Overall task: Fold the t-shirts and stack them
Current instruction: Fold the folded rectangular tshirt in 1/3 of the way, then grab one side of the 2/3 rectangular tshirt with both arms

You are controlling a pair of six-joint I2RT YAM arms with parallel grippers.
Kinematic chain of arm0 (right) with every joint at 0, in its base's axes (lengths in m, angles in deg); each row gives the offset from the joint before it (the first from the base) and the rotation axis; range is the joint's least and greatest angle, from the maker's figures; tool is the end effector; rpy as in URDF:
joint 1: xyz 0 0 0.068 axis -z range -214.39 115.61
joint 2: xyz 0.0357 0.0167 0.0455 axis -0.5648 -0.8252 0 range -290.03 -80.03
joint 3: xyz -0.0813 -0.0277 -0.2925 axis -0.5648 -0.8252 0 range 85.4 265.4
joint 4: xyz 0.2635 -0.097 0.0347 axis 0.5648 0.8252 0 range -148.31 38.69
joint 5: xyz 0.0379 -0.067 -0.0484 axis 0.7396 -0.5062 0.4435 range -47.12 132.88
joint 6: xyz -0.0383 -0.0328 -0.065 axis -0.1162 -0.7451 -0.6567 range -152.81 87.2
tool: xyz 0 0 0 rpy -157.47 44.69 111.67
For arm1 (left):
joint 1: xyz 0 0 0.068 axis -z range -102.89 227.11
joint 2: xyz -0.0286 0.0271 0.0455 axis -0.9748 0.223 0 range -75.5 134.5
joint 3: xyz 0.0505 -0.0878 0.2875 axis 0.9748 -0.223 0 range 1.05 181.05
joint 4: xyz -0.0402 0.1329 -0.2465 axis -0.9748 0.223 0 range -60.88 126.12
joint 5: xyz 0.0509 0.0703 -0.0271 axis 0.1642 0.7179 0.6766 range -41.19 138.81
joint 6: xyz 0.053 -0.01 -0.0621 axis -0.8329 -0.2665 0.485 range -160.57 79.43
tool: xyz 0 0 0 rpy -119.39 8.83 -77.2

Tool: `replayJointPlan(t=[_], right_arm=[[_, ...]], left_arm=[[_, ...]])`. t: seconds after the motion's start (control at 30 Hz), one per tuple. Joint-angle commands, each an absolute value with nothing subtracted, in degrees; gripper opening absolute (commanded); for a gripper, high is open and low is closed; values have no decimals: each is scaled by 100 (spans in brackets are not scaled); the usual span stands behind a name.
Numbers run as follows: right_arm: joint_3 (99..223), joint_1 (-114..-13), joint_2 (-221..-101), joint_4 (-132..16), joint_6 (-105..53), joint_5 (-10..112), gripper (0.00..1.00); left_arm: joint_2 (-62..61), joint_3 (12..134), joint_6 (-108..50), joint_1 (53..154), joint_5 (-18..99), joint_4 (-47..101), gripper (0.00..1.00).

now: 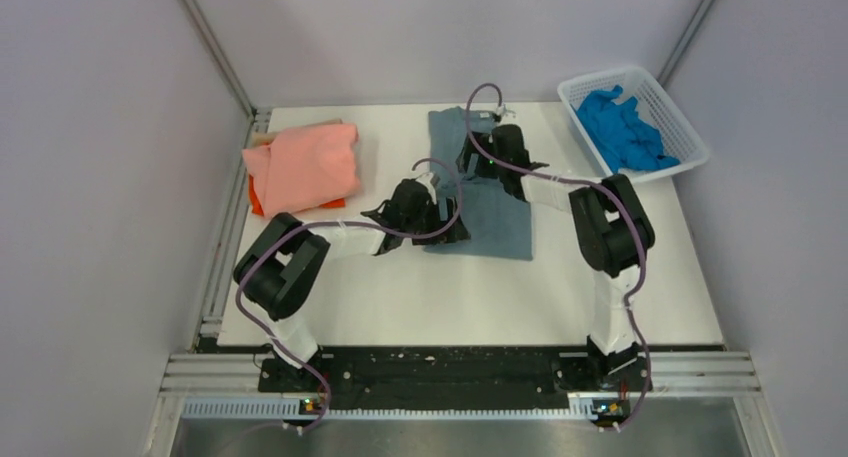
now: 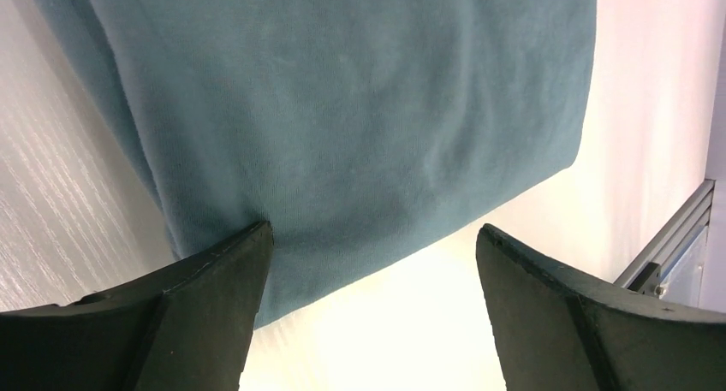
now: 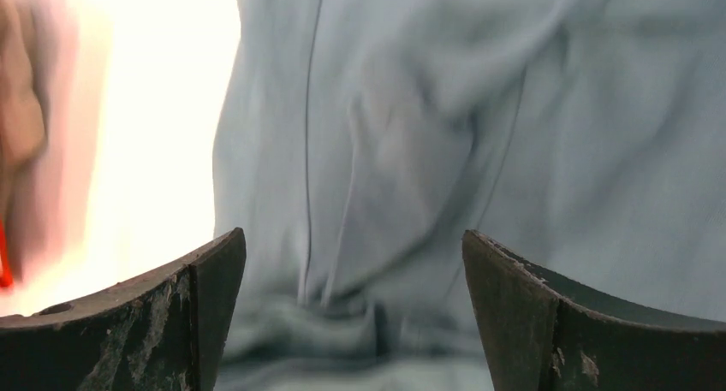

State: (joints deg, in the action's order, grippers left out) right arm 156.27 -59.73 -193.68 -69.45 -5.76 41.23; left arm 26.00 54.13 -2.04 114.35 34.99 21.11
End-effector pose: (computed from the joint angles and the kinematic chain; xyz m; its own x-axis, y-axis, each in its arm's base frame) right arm 0.4531 0.2124 0.1713 -0.6065 0.2156 -0.7652 -0.1457 0.9161 0.3736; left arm 0.3169 -0.2624 0.1509 -0.8599 -0.1062 -0.4992 0.2515 0.7630 -0.5955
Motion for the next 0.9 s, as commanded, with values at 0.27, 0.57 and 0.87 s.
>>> replayJointPlan(t=[0.27, 0.57, 0.87], right_arm=[[16115, -5631, -18209, -6539, -1307, 3883, 98], [12466, -5579, -15280, -6401, -489, 3214, 99], [10721, -5570, -13753, -6471, 348, 3858, 94]], left_arm=[[1849, 5436, -295, 11496, 4033, 2828, 94], [809, 4809, -149, 11490, 5757, 3562, 99], [1702, 5048, -6, 11447, 5436, 3635, 84]])
